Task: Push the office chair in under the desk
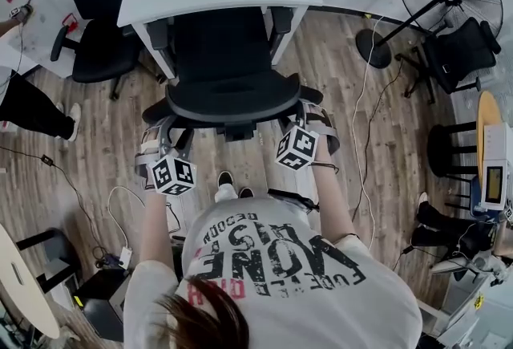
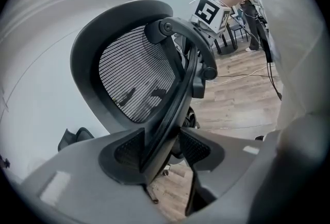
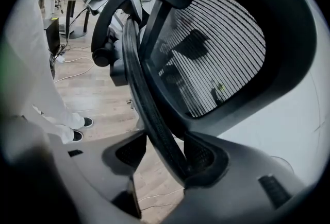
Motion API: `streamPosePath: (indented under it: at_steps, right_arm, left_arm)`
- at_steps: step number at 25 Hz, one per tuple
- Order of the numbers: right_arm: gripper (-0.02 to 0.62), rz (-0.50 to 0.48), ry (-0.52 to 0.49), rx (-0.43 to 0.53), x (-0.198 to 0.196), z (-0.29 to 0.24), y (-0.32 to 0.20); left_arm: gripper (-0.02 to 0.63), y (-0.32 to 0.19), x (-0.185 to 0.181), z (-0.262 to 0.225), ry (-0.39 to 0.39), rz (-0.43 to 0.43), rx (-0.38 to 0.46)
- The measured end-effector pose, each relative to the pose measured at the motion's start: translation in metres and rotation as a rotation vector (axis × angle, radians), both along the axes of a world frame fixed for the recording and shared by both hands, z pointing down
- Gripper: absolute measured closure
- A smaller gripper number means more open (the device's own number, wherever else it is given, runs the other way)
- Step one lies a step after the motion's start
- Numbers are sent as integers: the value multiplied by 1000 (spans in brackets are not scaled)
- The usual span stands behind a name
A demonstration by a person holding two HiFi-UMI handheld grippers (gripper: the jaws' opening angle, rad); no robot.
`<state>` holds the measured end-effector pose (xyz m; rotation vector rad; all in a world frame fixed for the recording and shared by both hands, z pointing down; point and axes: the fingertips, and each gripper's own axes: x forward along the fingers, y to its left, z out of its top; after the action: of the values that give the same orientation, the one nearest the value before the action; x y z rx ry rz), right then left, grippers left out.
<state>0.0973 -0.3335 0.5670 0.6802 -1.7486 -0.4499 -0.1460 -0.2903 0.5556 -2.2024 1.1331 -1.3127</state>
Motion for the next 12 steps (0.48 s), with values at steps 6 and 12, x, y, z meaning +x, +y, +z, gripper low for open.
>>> streamPosePath:
  at_steps: [6, 12]
  right_arm:
    - [382, 4, 0, 0, -11, -1, -11]
    - [382, 8, 4, 2, -16, 0, -14]
  left_arm:
    - [387, -14, -11, -1, 0, 6, 2]
    - [385, -18, -16, -1, 1, 24, 19]
